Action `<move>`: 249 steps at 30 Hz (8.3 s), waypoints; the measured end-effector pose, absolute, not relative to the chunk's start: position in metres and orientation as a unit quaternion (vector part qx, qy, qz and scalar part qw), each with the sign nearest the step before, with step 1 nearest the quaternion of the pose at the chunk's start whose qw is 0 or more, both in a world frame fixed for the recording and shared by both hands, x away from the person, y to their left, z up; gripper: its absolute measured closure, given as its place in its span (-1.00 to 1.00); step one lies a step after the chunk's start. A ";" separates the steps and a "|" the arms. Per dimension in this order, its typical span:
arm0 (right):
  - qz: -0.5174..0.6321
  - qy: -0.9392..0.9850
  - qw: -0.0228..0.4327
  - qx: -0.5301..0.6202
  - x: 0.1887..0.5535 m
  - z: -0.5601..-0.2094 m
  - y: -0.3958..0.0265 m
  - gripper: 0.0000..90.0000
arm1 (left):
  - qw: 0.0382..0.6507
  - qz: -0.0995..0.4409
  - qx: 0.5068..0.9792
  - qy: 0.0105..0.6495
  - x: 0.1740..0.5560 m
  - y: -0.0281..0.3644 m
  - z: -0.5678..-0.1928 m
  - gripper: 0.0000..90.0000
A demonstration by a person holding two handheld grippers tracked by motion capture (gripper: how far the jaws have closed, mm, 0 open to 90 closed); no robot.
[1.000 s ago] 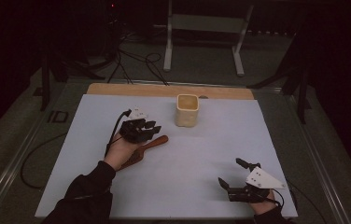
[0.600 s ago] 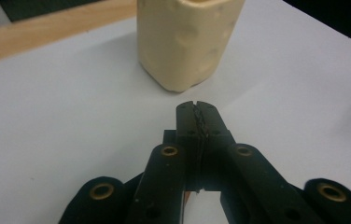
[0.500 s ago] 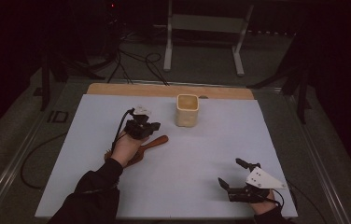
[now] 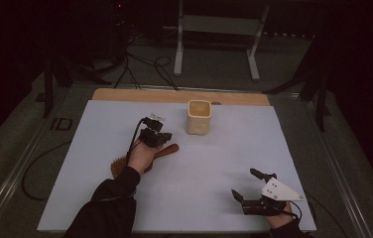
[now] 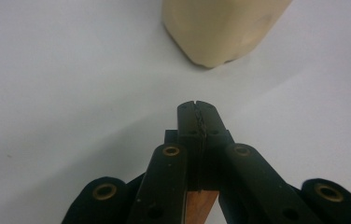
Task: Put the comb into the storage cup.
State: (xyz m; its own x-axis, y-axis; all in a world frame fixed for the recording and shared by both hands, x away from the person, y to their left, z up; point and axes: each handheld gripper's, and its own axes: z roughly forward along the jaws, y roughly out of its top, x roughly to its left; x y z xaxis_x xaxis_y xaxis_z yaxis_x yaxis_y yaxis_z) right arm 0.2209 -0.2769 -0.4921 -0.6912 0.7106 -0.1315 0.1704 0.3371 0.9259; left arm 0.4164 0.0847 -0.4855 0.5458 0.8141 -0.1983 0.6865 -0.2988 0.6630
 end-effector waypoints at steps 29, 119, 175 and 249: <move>0.501 0.771 0.270 0.286 0.220 -0.491 -0.278 -0.82 | 0.274 0.055 0.830 0.482 0.422 0.063 -0.503 1.00; 0.499 0.772 0.267 0.290 0.222 -0.492 -0.275 -0.82 | 0.202 0.034 0.884 0.419 0.290 0.188 -0.494 1.00; 0.500 0.772 0.265 0.288 0.222 -0.491 -0.275 -0.82 | 0.257 0.068 0.897 0.353 0.293 0.222 -0.435 -0.48; 0.501 0.775 0.263 0.283 0.221 -0.491 -0.274 -0.82 | 0.073 0.011 0.953 0.294 0.361 0.170 -0.488 0.34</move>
State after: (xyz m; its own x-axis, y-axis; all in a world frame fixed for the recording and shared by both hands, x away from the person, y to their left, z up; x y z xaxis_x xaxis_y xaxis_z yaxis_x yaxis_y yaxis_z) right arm 0.2207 -0.2743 -0.4909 -0.7015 0.7017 -0.1249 0.1746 0.3391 0.9244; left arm 0.3612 0.1699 -0.4877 0.8274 0.5612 -0.0227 0.5580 -0.8168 0.1463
